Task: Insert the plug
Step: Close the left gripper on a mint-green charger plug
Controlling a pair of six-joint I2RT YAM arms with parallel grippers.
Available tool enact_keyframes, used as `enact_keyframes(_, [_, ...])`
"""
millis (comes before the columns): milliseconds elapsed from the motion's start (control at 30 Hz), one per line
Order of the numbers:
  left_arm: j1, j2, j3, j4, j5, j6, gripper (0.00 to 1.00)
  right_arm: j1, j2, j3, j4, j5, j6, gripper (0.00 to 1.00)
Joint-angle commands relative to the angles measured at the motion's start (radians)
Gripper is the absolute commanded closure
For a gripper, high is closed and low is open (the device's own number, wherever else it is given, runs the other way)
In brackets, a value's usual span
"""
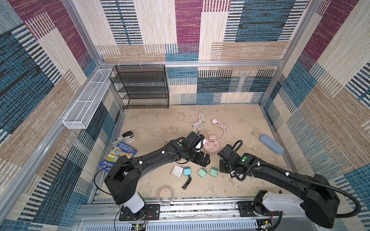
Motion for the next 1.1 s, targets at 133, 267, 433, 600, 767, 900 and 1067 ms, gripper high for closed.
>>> enact_keyframes(133, [-0.09, 0.117, 0.102, -0.074, -0.05, -0.066, 0.03, -0.021, -0.138, -0.029, -0.032, 0.014, 0.066, 0.65])
enact_keyframes(267, [-0.128, 0.184, 0.165, -0.118, -0.085, -0.049, 0.04, -0.024, -0.221, -0.042, -0.047, 0.039, 0.1, 0.67])
enact_keyframes(433, [-0.146, 0.252, 0.222, -0.158, -0.102, -0.038, 0.09, -0.033, -0.299, -0.057, -0.063, 0.047, 0.127, 0.68])
enact_keyframes(600, [-0.154, 0.3, 0.261, -0.173, -0.096, -0.026, 0.26, -0.033, -0.325, -0.064, -0.058, 0.048, 0.128, 0.68])
enact_keyframes(767, [-0.169, 0.344, 0.298, -0.178, -0.09, -0.021, 0.27, -0.034, -0.327, -0.064, -0.046, 0.045, 0.121, 0.68])
enact_keyframes(900, [-0.173, 0.373, 0.318, -0.183, -0.086, -0.022, 0.29, -0.035, -0.334, -0.065, -0.041, 0.043, 0.114, 0.68])
enact_keyframes(1067, [-0.178, 0.412, 0.357, -0.211, -0.081, -0.018, 0.34, -0.035, -0.346, -0.067, -0.034, 0.04, 0.108, 0.68])
